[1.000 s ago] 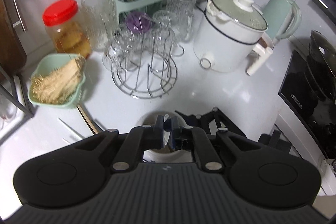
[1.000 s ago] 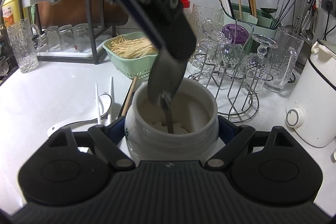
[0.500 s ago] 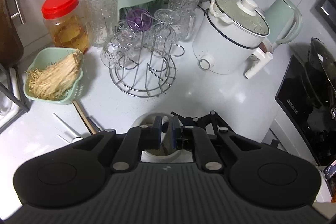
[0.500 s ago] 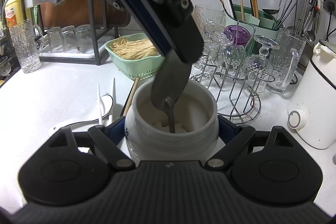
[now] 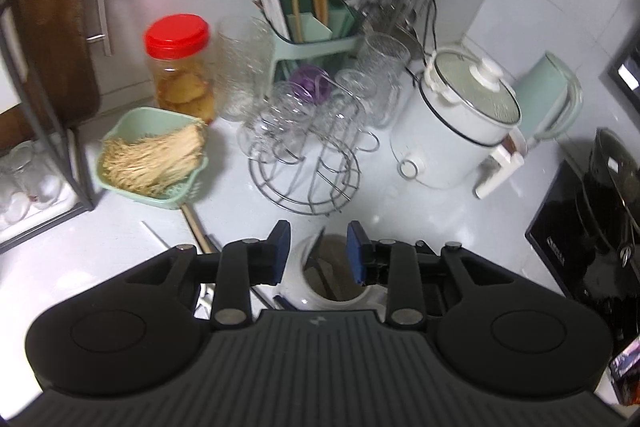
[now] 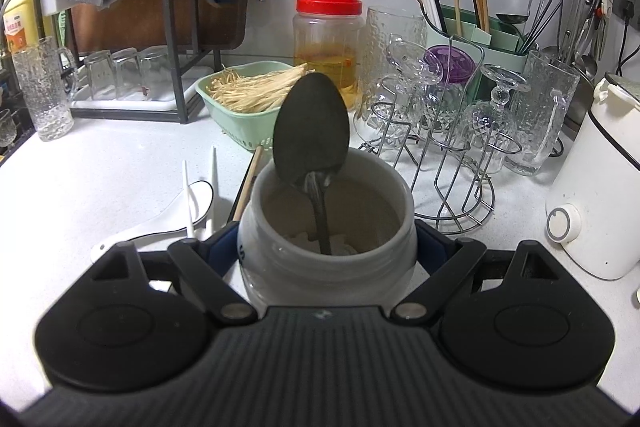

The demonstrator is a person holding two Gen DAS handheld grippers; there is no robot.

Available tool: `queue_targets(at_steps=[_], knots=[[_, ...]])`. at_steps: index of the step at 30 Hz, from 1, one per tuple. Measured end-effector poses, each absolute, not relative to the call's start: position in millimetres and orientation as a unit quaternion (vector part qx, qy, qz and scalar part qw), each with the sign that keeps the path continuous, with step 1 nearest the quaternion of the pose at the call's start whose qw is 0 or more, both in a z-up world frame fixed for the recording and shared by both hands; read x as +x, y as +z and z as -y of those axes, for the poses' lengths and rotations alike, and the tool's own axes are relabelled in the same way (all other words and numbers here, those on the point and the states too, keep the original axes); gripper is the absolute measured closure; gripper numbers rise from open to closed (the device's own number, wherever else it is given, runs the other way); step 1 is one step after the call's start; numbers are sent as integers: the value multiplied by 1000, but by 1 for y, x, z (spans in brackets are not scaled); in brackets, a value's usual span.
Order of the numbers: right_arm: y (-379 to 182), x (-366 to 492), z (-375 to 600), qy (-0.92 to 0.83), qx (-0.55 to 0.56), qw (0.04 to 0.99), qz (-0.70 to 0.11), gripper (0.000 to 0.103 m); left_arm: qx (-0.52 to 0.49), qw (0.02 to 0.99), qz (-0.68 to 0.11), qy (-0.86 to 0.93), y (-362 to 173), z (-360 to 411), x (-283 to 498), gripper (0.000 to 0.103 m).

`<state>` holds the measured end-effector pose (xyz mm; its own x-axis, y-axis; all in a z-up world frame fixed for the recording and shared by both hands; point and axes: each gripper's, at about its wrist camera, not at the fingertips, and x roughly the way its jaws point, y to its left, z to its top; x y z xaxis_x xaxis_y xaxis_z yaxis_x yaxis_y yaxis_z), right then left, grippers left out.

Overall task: Organize utensils
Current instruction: 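Move the left tool back down to the utensil pile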

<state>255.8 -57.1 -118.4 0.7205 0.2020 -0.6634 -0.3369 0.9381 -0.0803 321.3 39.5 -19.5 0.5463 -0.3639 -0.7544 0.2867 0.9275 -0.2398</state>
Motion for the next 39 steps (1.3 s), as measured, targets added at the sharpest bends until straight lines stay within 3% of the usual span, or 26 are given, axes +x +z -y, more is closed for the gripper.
queue_targets(at_steps=[21, 39], knots=[[-116, 261, 56, 145, -103, 915, -362, 12, -148, 878, -441, -112, -51, -125, 271, 67], [-115, 262, 54, 135, -98, 913, -372, 12, -204, 817, -530, -94, -133, -149, 265, 67]])
